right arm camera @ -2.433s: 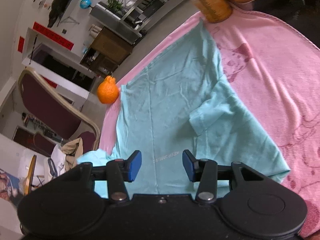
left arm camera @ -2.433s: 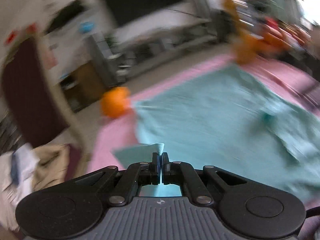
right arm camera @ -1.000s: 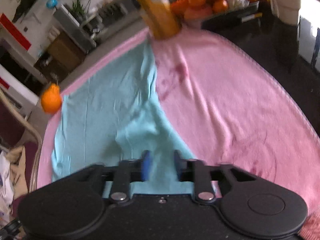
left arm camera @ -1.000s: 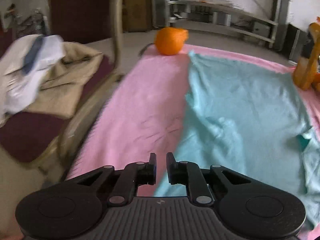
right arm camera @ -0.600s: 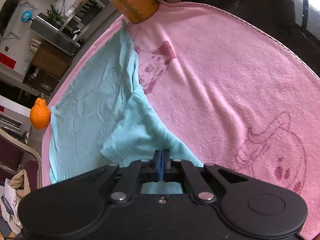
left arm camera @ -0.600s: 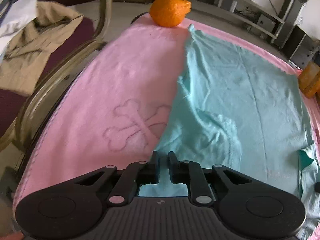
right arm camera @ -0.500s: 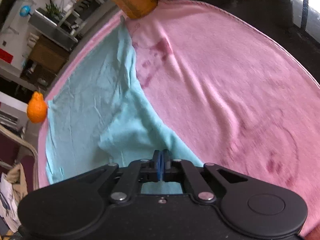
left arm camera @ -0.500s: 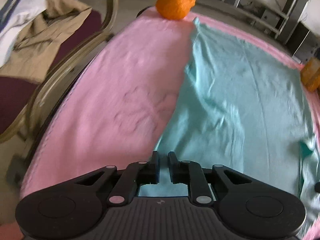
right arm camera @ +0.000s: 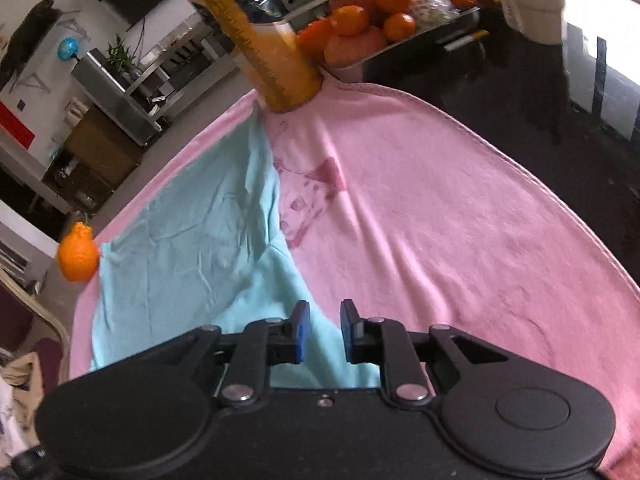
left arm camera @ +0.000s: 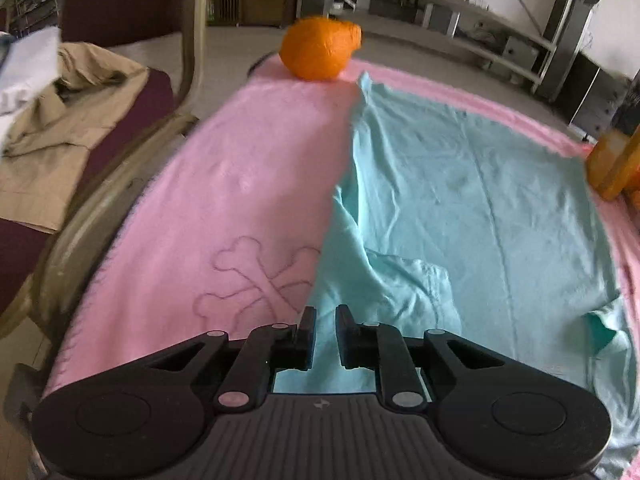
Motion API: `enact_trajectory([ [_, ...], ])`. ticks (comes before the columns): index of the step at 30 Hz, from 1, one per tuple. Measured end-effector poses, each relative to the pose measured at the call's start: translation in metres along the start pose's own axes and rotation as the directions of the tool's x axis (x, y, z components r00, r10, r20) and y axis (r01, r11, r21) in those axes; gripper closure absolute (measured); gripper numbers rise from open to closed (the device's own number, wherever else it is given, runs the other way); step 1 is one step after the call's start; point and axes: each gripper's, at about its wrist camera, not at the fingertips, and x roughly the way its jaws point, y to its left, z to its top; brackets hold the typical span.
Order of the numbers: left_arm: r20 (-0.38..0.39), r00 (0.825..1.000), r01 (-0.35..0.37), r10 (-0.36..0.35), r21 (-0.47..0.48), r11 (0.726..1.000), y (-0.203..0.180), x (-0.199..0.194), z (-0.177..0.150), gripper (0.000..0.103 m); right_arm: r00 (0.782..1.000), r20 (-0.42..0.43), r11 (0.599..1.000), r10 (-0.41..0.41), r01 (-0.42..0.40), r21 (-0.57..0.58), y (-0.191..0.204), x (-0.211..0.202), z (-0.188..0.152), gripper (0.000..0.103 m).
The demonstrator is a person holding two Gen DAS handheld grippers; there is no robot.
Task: Fold clothes
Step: 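Fold the held side and sleeve inward over the shirt with the left gripper, then open the left gripper and withdraw it from the folded side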
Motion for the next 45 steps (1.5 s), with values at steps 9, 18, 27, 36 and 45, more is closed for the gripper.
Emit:
enact_trajectory([
  [9,0.003,0.997,-0.080,0.080,0.088,0.993,-0.002,-0.003,-0.018,0.083,0.992,-0.101,0.989,-0.078,0.065,-0.131,0.005,0.013,-0.017,0.092],
  [18,-0.015,0.998,-0.048,0.054,0.275,0.960,-0.020,-0.040,-0.074,0.082,0.991,-0.125,0.986,-0.045,0.024,-0.166,-0.003,-0.026,-0.045,0.075],
  [27,0.017,0.994,-0.102,0.104,0.378,0.920,-0.025,-0.068,-0.115,0.082,0.978,-0.163,0.969,-0.134,0.094,-0.228,-0.007,-0.043,-0.076,0.068],
  [36,0.057,0.998,0.008,-0.030,0.345,0.939,-0.030,-0.083,-0.112,0.081,0.992,-0.094,0.955,0.081,-0.104,-0.277,0.008,-0.066,-0.090,0.098],
  [45,-0.002,1.000,-0.003,0.004,0.440,0.898,-0.045,-0.066,-0.123,0.081,0.974,-0.226,0.957,0.017,-0.081,-0.277,0.013,-0.035,-0.098,0.096],
])
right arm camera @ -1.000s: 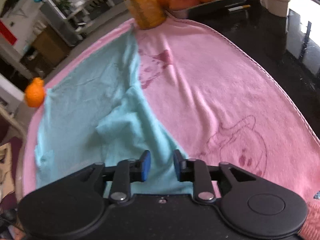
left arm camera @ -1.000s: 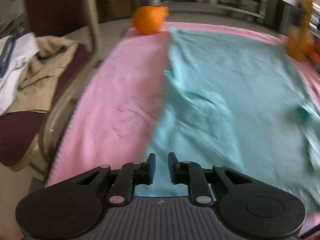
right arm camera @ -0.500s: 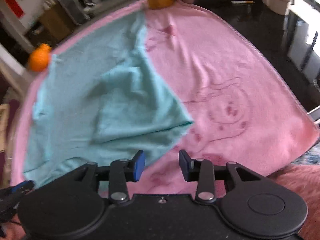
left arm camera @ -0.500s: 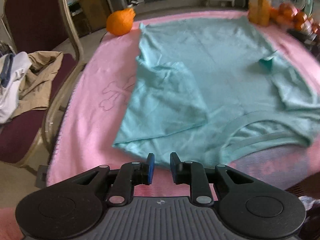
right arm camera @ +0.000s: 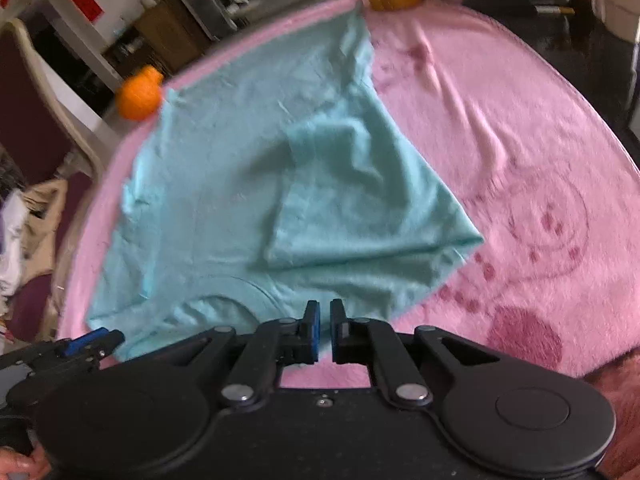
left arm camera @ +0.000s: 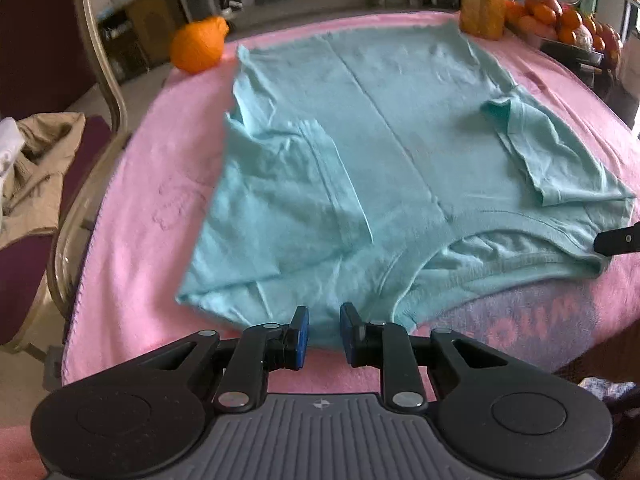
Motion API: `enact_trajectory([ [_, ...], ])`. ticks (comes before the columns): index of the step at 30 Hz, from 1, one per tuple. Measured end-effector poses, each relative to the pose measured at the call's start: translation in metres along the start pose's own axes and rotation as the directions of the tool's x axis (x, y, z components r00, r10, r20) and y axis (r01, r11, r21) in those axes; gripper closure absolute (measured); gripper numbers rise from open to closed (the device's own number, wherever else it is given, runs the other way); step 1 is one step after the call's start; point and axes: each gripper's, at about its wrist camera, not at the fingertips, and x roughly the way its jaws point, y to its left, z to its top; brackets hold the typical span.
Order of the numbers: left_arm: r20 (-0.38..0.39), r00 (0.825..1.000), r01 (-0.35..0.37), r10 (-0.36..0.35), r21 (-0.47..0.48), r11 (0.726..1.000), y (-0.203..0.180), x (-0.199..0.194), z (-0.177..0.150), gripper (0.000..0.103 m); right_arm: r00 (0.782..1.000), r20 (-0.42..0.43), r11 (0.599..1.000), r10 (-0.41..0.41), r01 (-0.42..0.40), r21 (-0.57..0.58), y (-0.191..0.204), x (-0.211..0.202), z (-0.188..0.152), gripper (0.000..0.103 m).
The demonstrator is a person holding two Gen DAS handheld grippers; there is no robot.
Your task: Fold clothes
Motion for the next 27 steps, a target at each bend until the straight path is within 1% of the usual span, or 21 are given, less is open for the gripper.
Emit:
enact_trajectory([
  [1,-0.001,1.000,0.011,-0.011,0.008,1.000,-0.001,-0.003,-0.001,0.084,1.000,-0.006,1.000,-0.006,0.006,-0.011,0.001,-0.001,-0.001,0.099],
  [2,-0.001,1.000,0.022,-0.022,0.016,1.000,-0.002,-0.006,-0.003,0.088,1.000,-0.010,1.000,-0.011,0.011,-0.023,0.001,-0.002,-0.002,0.099],
  [3,-0.002,0.999,0.034,-0.034,0.024,0.999,-0.002,-0.009,-0.004,0.088,1.000,-0.014,0.999,-0.016,0.015,-0.034,0.002,-0.003,-0.004,0.099],
  [5,0.019,0.999,0.027,-0.028,0.018,0.999,-0.001,-0.012,-0.005,0.087,1.000,-0.017,0.998,-0.020,0.020,-0.052,0.002,-0.008,-0.007,0.098],
  [6,0.032,0.999,0.027,-0.027,0.007,1.000,0.000,-0.013,-0.004,0.087,1.000,-0.009,0.999,-0.013,0.013,-0.041,0.001,-0.011,-0.008,0.098],
  [7,0.043,0.999,0.032,-0.032,-0.006,0.999,0.002,-0.015,-0.003,0.087,1.000,0.008,1.000,-0.001,0.001,-0.031,-0.001,-0.013,-0.009,0.095],
  [9,0.055,0.998,0.035,-0.034,-0.018,0.999,0.002,-0.015,-0.001,0.086,0.998,0.040,0.999,0.047,-0.046,-0.027,-0.003,-0.019,-0.007,0.095],
  [12,0.057,0.998,0.028,-0.027,-0.012,1.000,-0.003,-0.013,0.002,0.084,0.993,0.021,0.992,0.114,-0.113,-0.049,0.003,-0.015,-0.007,0.094],
  [15,0.049,0.999,0.021,-0.021,0.008,1.000,-0.008,-0.008,0.005,0.082,0.996,-0.010,0.990,0.094,-0.094,-0.103,0.014,-0.007,-0.010,0.094],
  [16,0.047,0.999,0.023,-0.023,0.008,1.000,-0.010,-0.008,0.006,0.080,0.996,-0.020,0.990,0.084,-0.086,-0.114,0.017,-0.005,-0.010,0.092],
  [17,0.047,0.999,0.023,-0.023,0.005,1.000,-0.011,-0.008,0.007,0.080,0.997,-0.031,0.990,0.077,-0.080,-0.118,0.019,-0.003,-0.010,0.092],
  [23,0.056,0.998,0.022,-0.020,-0.031,0.999,-0.009,-0.008,0.014,0.080,0.997,-0.033,0.991,0.064,-0.067,-0.116,0.019,-0.003,-0.010,0.091],
  [25,0.041,0.999,0.030,-0.029,-0.029,0.999,-0.010,-0.006,0.014,0.080,0.997,-0.033,0.991,0.064,-0.068,-0.119,0.019,-0.002,-0.011,0.091],
  [27,0.009,0.999,0.043,-0.043,-0.022,0.999,-0.013,-0.001,0.014,0.080,0.997,-0.034,0.991,0.066,-0.070,-0.118,0.019,-0.002,-0.011,0.091],
])
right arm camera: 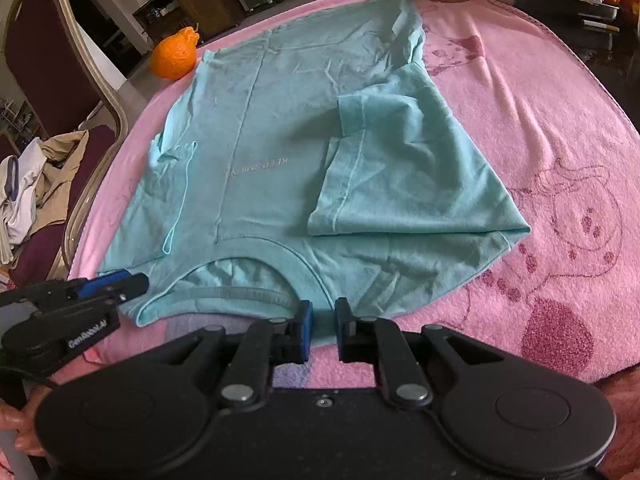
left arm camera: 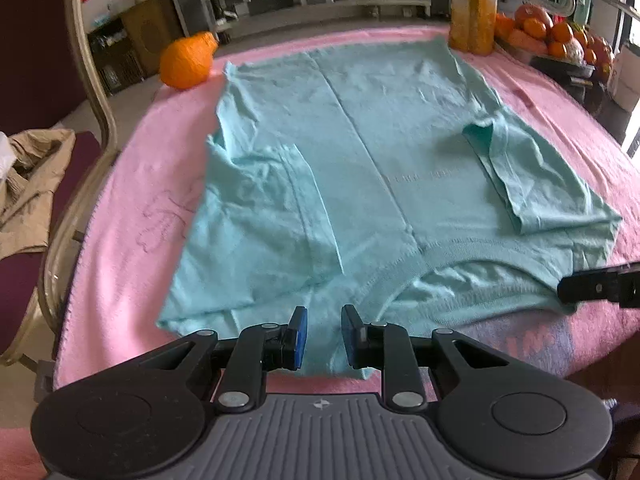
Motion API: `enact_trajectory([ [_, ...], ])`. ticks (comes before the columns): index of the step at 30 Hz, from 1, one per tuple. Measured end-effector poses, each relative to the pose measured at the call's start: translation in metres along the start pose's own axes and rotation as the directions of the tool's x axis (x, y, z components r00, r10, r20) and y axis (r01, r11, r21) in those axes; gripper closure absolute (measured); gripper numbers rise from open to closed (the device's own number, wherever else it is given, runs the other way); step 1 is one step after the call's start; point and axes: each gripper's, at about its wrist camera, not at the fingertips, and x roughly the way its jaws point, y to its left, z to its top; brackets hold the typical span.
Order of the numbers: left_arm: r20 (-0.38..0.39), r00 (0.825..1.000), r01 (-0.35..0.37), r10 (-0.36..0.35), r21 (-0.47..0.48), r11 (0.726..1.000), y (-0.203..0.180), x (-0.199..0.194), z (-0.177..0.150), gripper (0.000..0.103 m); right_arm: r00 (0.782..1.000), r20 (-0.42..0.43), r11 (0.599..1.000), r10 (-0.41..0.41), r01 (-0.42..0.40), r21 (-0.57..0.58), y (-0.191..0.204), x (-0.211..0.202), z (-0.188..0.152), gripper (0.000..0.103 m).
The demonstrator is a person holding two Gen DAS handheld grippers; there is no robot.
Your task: Fold clothes
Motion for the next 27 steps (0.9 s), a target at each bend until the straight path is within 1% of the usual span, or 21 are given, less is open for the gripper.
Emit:
enact_trajectory([
  [5,-0.036,0.999,0.011,-0.011,0.007,1.000,0.000,0.000,-0.002,0.082,1.000,0.000,1.000,0.000,0.000,-0.003,0.001,0.001,0.000,0.088],
  [6,-0.041,0.999,0.028,-0.028,-0.006,1.000,0.003,-0.002,-0.001,0.082,1.000,0.002,1.000,0.000,0.000,-0.001,0.001,0.000,0.000,0.088],
  [8,-0.042,0.997,0.063,-0.065,-0.041,0.997,0.008,-0.006,0.001,0.080,1.000,0.004,1.000,-0.001,0.001,0.004,0.000,-0.001,0.000,0.083],
  [10,-0.006,0.998,0.067,-0.068,-0.071,0.995,0.017,-0.014,0.007,0.080,1.000,0.024,1.000,0.013,-0.014,0.019,-0.001,-0.007,0.003,0.079],
  [12,0.034,0.998,0.057,-0.054,-0.092,0.994,0.026,-0.023,0.017,0.080,0.998,0.049,0.999,0.035,-0.036,0.036,-0.001,-0.014,0.009,0.078],
  [14,0.063,0.996,0.064,-0.057,-0.124,0.990,0.038,-0.031,0.029,0.080,0.995,0.078,0.996,0.062,-0.067,0.059,-0.002,-0.024,0.017,0.075],
  [16,0.092,0.993,0.082,-0.069,-0.152,0.985,0.051,-0.037,0.043,0.080,0.989,0.110,0.991,0.095,-0.104,0.086,-0.002,-0.036,0.031,0.074],
  [19,0.137,0.989,0.085,-0.063,-0.168,0.982,0.069,-0.043,0.065,0.079,0.977,0.174,0.987,0.126,-0.142,0.081,0.004,-0.056,0.058,0.069],
  [20,0.151,0.987,0.084,-0.058,-0.171,0.982,0.075,-0.044,0.073,0.079,0.972,0.200,0.987,0.124,-0.141,0.071,0.007,-0.063,0.069,0.066],
  [22,0.165,0.985,0.080,-0.049,-0.186,0.979,0.088,-0.040,0.092,0.078,0.962,0.249,0.990,0.117,-0.133,0.050,0.013,-0.074,0.089,0.064],
  [24,0.173,0.984,0.066,-0.031,-0.201,0.977,0.101,-0.033,0.113,0.073,0.949,0.296,0.992,0.108,-0.124,0.036,0.017,-0.081,0.113,0.064],
  [25,0.177,0.984,0.055,-0.018,-0.207,0.977,0.107,-0.029,0.123,0.070,0.941,0.322,0.992,0.101,-0.119,0.038,0.017,-0.083,0.124,0.064],
  [27,0.174,0.985,0.041,-0.002,-0.217,0.975,0.120,-0.015,0.148,0.069,0.922,0.378,0.992,0.080,-0.111,0.061,0.015,-0.084,0.149,0.064],
])
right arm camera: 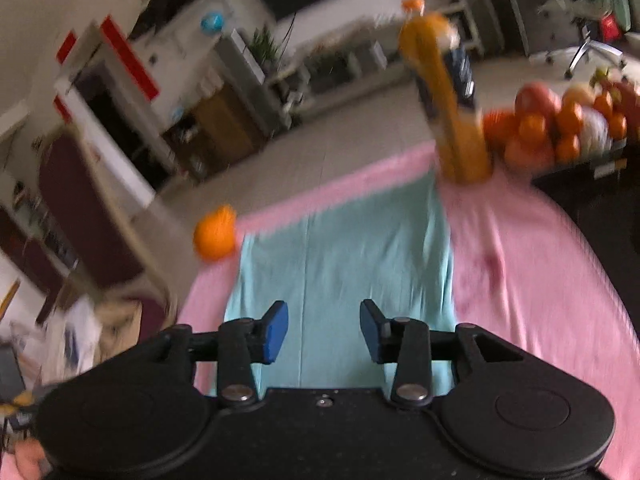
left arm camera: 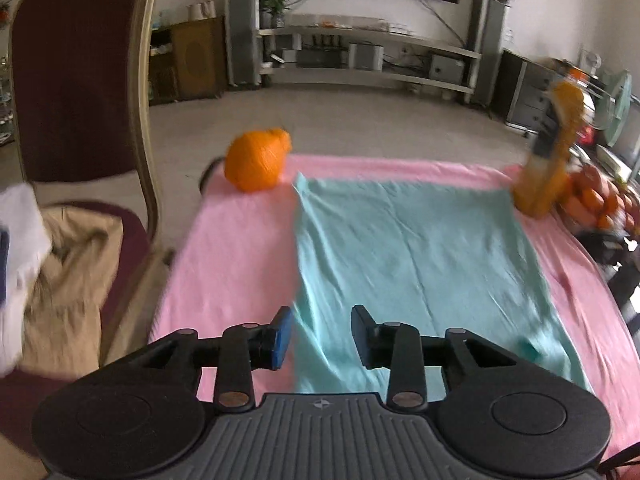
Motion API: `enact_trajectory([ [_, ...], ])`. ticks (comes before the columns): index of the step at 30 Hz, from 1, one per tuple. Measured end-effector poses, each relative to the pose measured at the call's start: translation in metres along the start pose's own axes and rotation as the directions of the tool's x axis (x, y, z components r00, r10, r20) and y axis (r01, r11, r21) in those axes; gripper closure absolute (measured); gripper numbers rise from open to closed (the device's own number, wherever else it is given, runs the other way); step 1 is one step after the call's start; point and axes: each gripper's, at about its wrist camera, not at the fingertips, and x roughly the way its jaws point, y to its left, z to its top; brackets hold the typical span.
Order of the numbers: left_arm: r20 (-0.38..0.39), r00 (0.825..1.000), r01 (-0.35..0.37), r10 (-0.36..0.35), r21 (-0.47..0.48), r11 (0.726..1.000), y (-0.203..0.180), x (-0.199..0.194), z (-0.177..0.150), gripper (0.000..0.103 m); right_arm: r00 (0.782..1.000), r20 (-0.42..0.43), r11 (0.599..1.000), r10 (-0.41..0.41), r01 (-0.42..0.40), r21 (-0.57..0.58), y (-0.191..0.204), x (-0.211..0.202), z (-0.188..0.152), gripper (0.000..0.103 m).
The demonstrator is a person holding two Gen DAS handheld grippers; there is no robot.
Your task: Fold clothes
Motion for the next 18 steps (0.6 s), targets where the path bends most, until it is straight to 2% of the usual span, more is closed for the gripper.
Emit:
enact_trajectory([
  [4,-0.001,1.000,-0.013,0.013,-0.041,0.999,0.017,0.048,0.046,0.061,0.994,0.105,0.998,-0.038,0.032,0.055,-0.014,0.032,0.045,0.064],
  [8,-0.022,1.000,-0.015,0.012,-0.120,0.993,0.031,0.116,0.078,0.060,0.983,0.168,0.991,-0.074,0.053,0.126,-0.044,0.086,0.083,0.064],
  [10,-0.035,0.999,-0.018,0.013,-0.140,0.990,0.034,0.151,0.086,0.060,0.983,0.159,0.984,-0.095,0.069,0.165,-0.064,0.122,0.093,0.064],
  [14,-0.081,0.996,-0.033,0.025,-0.099,0.995,0.032,0.215,0.090,0.059,0.980,0.110,0.975,-0.167,0.148,0.165,-0.097,0.189,0.099,0.064],
  [18,-0.073,0.997,0.015,-0.022,-0.092,0.996,0.034,0.251,0.091,0.056,0.970,0.065,0.964,-0.236,0.225,0.143,-0.119,0.242,0.097,0.065],
])
